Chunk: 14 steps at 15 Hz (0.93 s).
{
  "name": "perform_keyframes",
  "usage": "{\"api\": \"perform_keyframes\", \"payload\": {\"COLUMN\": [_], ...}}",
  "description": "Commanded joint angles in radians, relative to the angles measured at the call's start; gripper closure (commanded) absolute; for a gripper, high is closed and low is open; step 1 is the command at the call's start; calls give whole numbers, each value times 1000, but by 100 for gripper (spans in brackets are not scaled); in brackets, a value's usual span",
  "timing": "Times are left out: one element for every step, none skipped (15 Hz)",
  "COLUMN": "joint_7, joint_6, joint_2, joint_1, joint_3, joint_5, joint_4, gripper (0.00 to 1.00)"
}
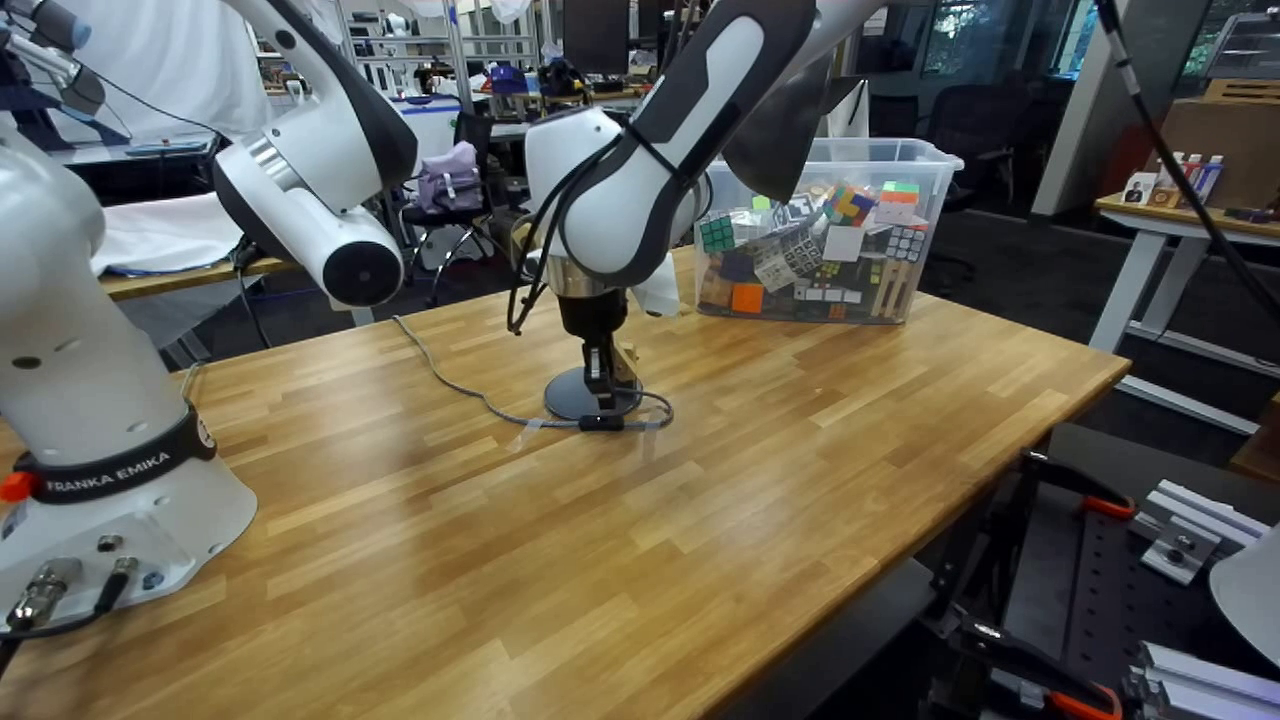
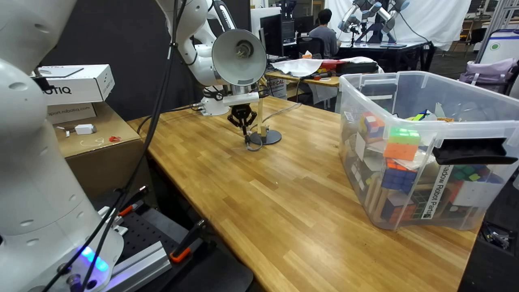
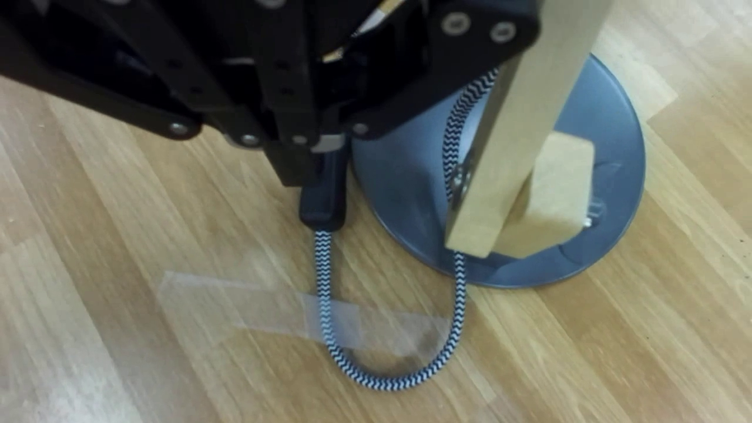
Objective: Put the Rubik's cube in the storage box then switch the desk lamp off and on
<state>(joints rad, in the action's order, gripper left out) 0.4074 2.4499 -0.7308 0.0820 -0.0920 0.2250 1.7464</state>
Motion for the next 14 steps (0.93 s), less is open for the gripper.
{"api": "perform_keyframes", "payload": {"joint_7": [-11,-10,-8,-7,-6,-5,-4,-2,-1,-1,-1,-1,1,2], "joint_6": [-17,-20,-22,-24,-27,-29,-29,-31,-32,-33,-35,-36,-38,-39], "joint_2": [29,26,21,19,16,14,13,11,10,9,8,8,6,3], "joint_1": [-4,-6,-7,-7,-8,-9,-10,-11,-12,-11,-11,-10,-11,-11], "joint_3": [-2,-4,-5,-6,-7,-7,-8,-8,-9,-8,-8,-8,-9,-8], "joint_5": [9,7,6,5,4,3,2,1,1,2,3,3,2,2], "joint_4": [23,22,21,21,22,23,23,21,18,14,12,10,7,4], "gripper": [100,100,100,100,100,100,100,100,100,100,100,100,100,100]}}
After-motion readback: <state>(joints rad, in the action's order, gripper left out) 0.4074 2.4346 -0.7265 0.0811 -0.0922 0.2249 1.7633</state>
